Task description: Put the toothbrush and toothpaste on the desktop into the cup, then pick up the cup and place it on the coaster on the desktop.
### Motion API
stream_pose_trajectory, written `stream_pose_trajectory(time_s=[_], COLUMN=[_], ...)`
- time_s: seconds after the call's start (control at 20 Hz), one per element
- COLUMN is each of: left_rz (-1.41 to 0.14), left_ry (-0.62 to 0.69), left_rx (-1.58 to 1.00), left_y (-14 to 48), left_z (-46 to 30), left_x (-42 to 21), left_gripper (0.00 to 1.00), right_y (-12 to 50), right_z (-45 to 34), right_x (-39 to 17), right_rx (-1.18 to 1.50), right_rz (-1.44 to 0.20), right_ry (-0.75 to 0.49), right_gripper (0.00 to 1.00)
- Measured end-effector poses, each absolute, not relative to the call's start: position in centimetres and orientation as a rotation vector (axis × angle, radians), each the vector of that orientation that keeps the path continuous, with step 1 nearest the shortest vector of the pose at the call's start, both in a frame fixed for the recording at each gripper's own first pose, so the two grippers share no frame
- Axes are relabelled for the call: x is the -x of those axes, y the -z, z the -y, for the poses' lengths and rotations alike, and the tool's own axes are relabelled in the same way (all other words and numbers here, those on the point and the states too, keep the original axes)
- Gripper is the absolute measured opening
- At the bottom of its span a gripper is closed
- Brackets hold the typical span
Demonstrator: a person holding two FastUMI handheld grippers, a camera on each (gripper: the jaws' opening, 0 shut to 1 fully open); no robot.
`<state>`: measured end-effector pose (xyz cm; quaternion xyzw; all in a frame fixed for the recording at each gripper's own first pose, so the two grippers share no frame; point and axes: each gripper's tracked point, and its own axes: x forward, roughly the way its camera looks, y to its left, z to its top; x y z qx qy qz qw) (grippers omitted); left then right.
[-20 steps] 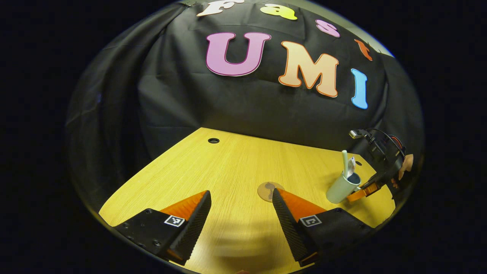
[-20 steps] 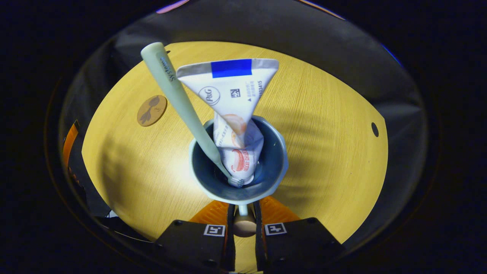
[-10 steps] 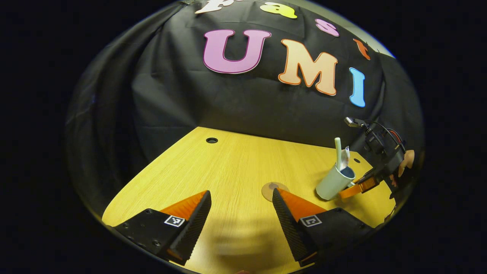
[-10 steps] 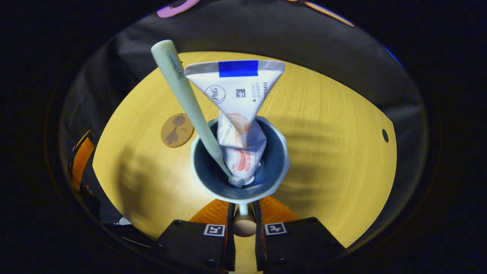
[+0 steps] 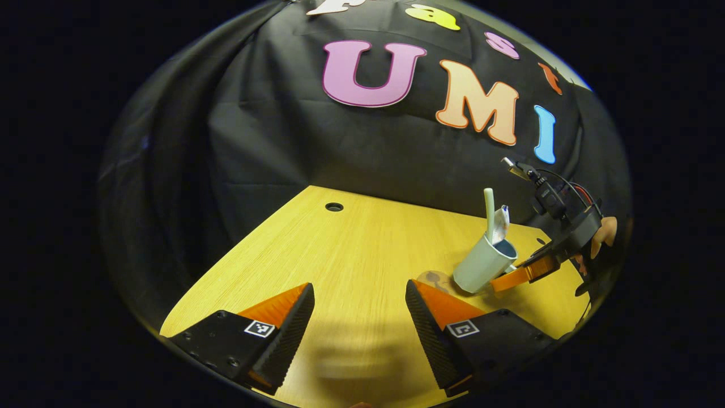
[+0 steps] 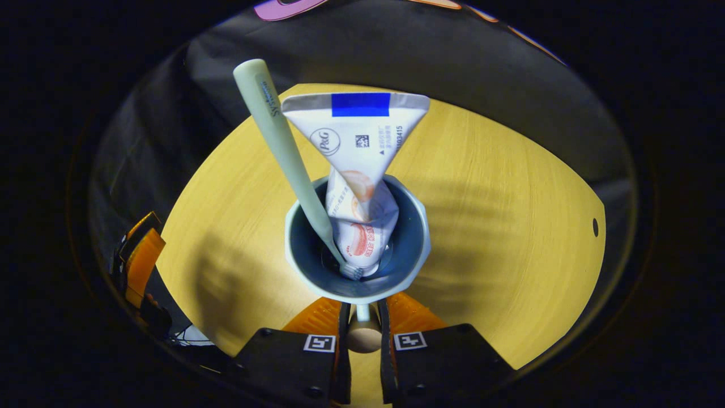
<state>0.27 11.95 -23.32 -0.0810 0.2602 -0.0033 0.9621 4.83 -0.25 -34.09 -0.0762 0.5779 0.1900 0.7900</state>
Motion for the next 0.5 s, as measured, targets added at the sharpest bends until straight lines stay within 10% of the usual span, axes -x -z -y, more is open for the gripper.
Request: stream_pose_trajectory(time_s=[0.5], left_rz=[-0.529], left_ry=[-0.009], left_rx=[0.182], left_y=[23.7], left_z=[-13.5], left_x=[-0.4], left_gripper=[0.93], right_y=[33.2], right_z=[0.6], right_x=[-5.1], right_rx=[0.225], right_rz=[-1.267], right_ry=[-0.434], right_gripper=[0.26])
